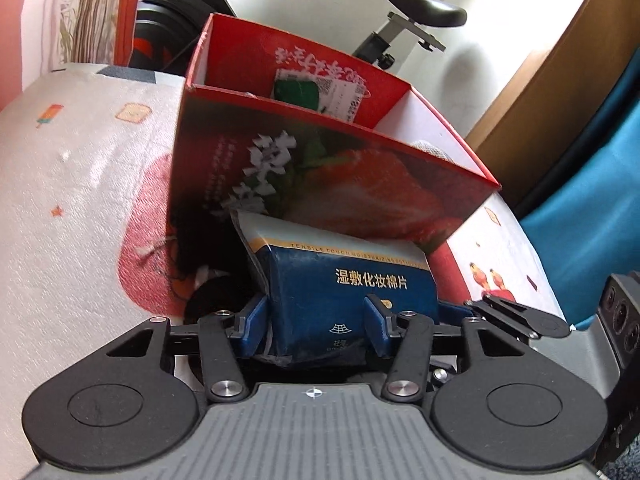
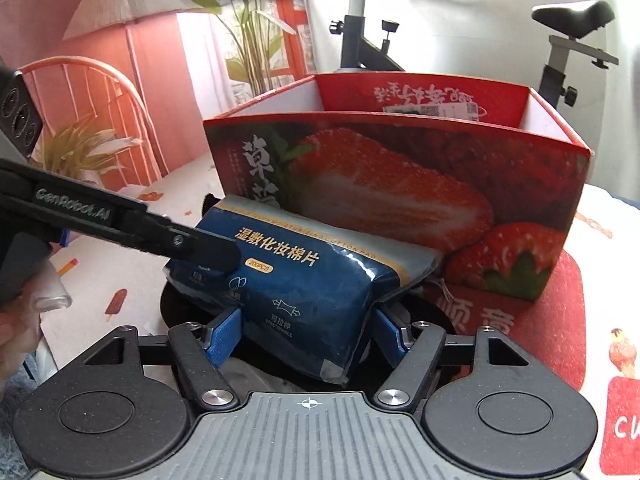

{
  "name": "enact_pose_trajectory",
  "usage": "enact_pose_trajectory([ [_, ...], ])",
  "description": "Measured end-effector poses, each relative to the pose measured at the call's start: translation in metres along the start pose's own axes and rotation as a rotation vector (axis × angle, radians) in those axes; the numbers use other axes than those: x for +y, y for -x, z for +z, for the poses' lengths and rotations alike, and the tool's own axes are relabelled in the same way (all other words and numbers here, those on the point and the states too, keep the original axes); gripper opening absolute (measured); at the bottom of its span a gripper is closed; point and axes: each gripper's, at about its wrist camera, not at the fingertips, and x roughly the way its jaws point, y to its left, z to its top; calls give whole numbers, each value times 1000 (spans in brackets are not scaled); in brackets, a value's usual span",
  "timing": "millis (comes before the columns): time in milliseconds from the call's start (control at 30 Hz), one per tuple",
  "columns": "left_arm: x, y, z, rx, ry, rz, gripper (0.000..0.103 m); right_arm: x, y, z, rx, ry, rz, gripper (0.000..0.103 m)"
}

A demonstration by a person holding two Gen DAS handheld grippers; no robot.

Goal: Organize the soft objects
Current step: 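Grasp the blue package with the left gripper while the right grips its other end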

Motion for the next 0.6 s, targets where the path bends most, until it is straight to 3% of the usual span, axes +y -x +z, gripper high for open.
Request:
enact_pose_trajectory([
  [200, -13, 0, -13, 14, -27, 17, 54, -2, 5, -11, 11, -2, -4, 67],
  [600, -7, 4, -26, 37, 25, -1, 54, 6, 10, -22, 27, 33, -3, 67],
])
